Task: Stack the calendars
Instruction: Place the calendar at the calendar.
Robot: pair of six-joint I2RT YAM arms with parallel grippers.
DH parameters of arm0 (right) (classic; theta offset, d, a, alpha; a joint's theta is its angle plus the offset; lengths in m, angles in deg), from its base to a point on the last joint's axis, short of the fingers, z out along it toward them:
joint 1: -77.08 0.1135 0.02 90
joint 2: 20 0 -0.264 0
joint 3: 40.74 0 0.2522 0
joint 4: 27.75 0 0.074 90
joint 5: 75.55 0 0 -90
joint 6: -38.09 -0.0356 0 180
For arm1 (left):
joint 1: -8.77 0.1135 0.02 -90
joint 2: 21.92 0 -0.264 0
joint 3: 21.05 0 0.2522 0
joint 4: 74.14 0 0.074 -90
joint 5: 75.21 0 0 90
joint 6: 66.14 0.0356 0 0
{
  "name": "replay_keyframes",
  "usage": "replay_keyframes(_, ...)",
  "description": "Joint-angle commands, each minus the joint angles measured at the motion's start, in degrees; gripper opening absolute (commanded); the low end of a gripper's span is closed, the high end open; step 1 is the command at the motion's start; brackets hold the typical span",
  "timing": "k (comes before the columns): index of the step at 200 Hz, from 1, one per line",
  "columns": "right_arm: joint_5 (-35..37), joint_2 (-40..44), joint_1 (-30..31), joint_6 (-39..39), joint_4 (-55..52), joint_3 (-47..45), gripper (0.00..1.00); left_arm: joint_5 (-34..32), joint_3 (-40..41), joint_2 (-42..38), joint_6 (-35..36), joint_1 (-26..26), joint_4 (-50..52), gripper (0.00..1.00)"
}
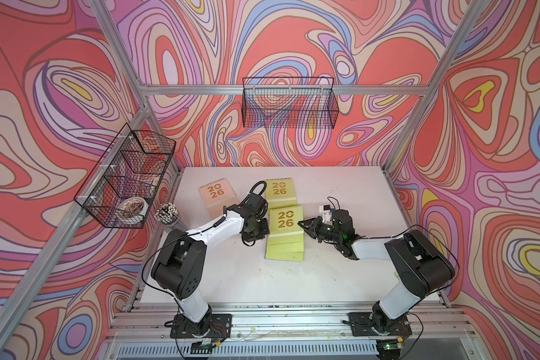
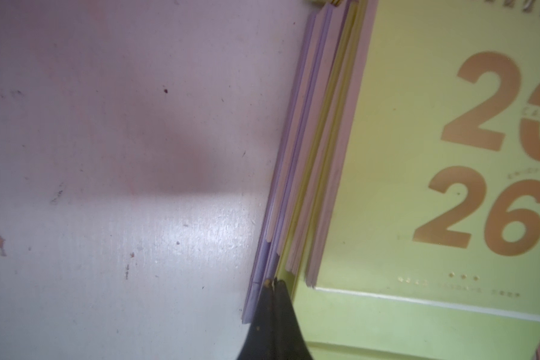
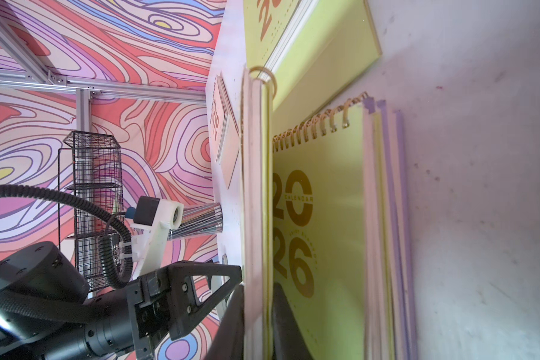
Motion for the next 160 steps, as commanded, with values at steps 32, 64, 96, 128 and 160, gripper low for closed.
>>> replay_keyframes(32,1.8,-0.8,0.2,1.6,-3.6,-0.4,0.21,-0.1,1.3,0.5,-0.1,0.1,-0.3,0.00)
replay_keyframes(64,1.9,-1.2,0.2,2.0,-4.5,0.2,0.25,-0.2,1.6,0.4,-0.2,0.0,-0.4,0.00)
replay_keyframes(96,2.3,-0.8,0.2,2.5,-5.7,0.3,0.31,-0.3,1.7,0.2,-0.2,0.0,-0.3,0.00)
replay_keyframes(128,2.6,-0.7,0.2,3.0,-7.4,0.9,0.37,-0.4,1.5,0.2,-0.1,0.0,-0.2,0.00)
replay_keyframes(160,3.3,0.3,0.2,4.3,-10.6,1.8,0.45,-0.6,1.4,0.1,0.1,0.0,0.1,0.00)
